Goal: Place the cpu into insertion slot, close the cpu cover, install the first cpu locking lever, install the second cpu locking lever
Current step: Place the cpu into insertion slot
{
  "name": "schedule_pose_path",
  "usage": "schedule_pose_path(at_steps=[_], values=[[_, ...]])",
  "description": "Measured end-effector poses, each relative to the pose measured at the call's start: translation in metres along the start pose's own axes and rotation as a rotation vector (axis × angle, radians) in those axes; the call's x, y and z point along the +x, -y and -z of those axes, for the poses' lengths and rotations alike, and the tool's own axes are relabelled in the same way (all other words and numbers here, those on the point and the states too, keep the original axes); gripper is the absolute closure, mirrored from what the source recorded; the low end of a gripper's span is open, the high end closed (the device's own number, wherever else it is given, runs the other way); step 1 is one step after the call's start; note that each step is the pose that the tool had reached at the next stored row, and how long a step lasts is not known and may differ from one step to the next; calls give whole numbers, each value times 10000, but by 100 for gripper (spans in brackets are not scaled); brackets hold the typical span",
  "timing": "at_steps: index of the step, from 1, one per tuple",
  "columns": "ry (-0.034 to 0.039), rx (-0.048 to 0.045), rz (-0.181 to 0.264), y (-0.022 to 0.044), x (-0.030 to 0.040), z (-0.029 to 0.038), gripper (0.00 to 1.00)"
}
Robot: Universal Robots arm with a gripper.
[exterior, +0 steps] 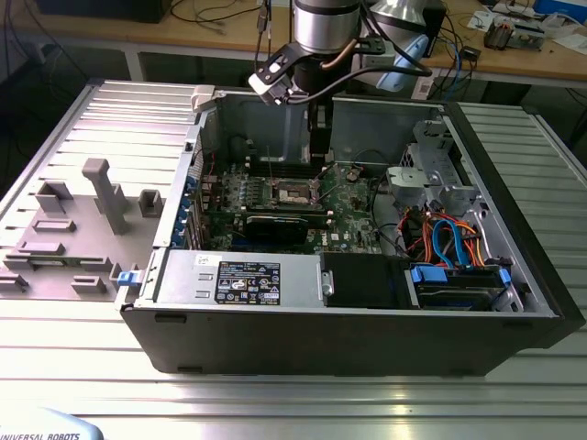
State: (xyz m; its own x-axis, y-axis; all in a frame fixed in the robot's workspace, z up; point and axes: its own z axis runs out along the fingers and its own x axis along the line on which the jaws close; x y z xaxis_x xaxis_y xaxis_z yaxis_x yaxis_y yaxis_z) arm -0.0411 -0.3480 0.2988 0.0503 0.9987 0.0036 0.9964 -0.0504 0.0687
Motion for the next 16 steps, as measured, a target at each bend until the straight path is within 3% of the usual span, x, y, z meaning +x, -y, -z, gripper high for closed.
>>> schedule_pose_path(at_steps=[16], values=[[-8,2,130,74,-4,-73,46]])
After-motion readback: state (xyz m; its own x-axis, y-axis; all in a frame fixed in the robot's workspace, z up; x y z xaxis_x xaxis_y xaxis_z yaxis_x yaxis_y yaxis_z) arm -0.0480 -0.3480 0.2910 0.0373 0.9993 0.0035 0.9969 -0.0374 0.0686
